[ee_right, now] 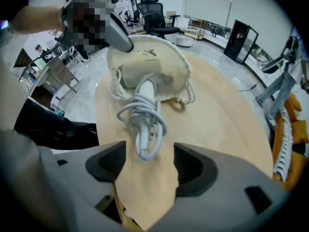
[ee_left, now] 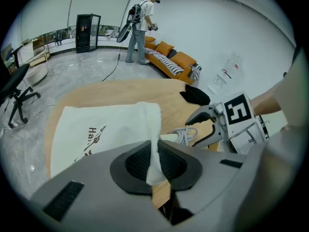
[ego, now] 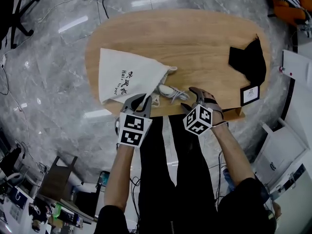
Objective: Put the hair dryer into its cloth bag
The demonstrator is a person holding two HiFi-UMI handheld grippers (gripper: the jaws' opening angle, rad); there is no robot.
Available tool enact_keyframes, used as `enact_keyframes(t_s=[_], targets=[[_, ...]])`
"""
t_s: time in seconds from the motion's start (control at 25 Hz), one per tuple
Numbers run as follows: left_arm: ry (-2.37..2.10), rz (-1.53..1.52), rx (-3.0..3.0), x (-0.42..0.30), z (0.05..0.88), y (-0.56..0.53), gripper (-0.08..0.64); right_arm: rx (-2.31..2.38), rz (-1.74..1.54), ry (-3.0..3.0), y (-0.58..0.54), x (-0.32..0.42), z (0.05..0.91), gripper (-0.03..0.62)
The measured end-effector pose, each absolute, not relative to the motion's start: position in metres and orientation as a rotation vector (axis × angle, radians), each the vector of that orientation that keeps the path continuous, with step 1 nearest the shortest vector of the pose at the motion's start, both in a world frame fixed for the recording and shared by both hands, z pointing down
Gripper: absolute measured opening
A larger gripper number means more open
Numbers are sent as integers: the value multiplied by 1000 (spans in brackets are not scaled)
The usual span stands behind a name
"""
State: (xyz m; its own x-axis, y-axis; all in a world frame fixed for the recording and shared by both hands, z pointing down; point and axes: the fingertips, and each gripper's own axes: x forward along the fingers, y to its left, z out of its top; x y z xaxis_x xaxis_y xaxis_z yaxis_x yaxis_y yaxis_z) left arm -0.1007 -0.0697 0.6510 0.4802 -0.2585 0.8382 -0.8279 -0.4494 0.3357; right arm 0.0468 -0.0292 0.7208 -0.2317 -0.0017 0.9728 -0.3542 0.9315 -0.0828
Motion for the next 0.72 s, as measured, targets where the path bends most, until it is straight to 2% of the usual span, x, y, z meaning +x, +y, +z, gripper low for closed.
enact_keyframes(t_s=[0.12, 0.2, 0.28, 0.44, 0.56, 0.72], targets=[[-904, 934, 1956, -102, 650, -70, 37, 256, 372, -1766, -29, 41, 728, 283], [-909, 930, 1958, -102, 649, -71, 37, 247, 379, -1759, -30, 36, 732, 225], [-911, 926, 1961, -102, 648, -72, 37, 254, 382, -1756, -33, 34, 736, 198], [-912, 924, 1961, -101, 648, -72, 37, 251, 423, -1748, -35, 30, 740, 178], [-913, 922, 1960, -99, 648, -71, 37, 253, 429, -1749, -35, 31, 739, 135], [-905, 920, 1965, -99, 647, -71, 37, 255, 404, -1758, -37, 30, 732, 127]])
